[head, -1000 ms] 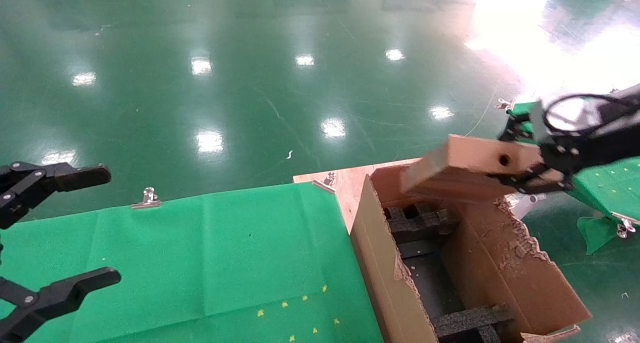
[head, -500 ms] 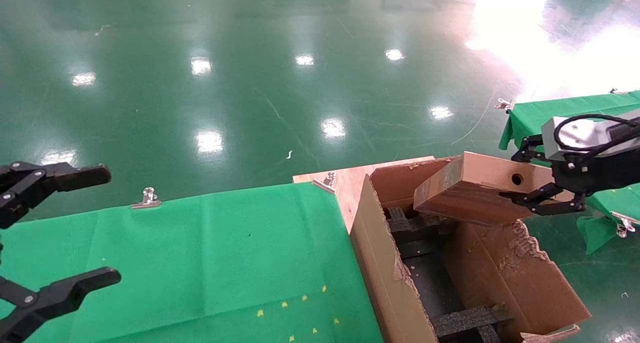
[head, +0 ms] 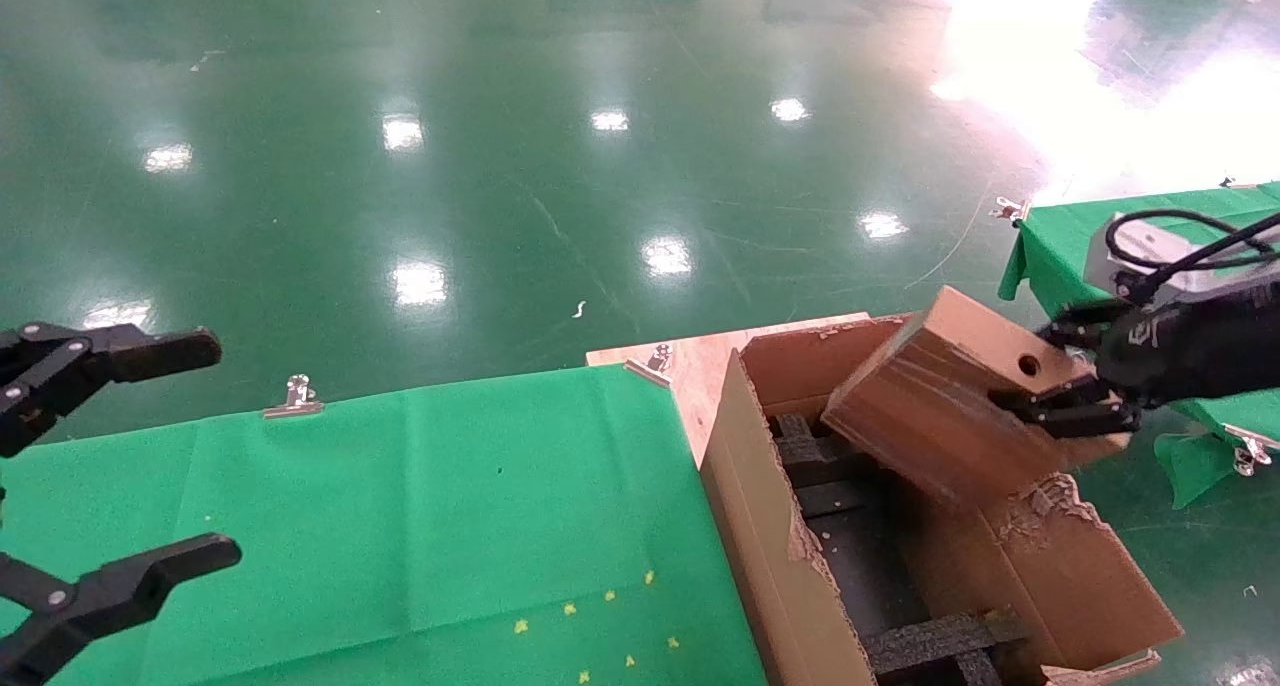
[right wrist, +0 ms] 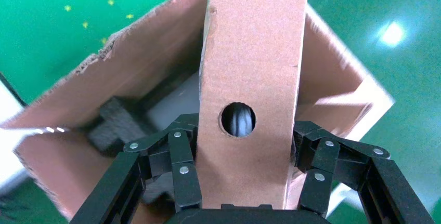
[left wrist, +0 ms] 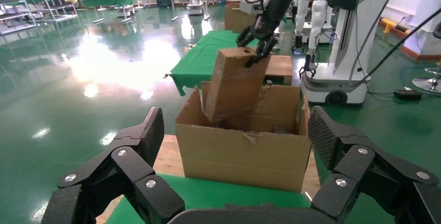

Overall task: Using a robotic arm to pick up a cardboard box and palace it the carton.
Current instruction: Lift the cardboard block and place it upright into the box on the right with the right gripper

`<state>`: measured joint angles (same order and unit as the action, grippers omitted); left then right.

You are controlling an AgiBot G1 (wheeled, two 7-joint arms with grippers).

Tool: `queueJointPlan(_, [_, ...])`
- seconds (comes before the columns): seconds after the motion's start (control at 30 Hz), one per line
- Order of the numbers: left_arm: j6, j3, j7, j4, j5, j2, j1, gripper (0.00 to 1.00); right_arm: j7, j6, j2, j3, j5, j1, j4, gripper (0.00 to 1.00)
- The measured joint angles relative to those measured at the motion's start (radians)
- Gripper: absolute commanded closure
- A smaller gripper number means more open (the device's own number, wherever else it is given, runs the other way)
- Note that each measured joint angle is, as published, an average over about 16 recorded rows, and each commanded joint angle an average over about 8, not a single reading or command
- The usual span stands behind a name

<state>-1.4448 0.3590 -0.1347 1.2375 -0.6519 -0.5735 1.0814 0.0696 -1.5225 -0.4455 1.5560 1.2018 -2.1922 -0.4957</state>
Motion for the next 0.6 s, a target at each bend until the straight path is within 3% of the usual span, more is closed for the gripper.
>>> queueJointPlan(0.33, [0.000,0.000,0.000,0.000,0.000,0.000,0.000,0.00,0.321,0.080,0.051,0.013,-0.042,0.072,0.016,1.00])
queueJointPlan(0.6, [0.000,0.000,0.000,0.000,0.000,0.000,0.000,0.00,0.426,0.106,0.071,0.011,-0.070,0.095,0.015,1.00])
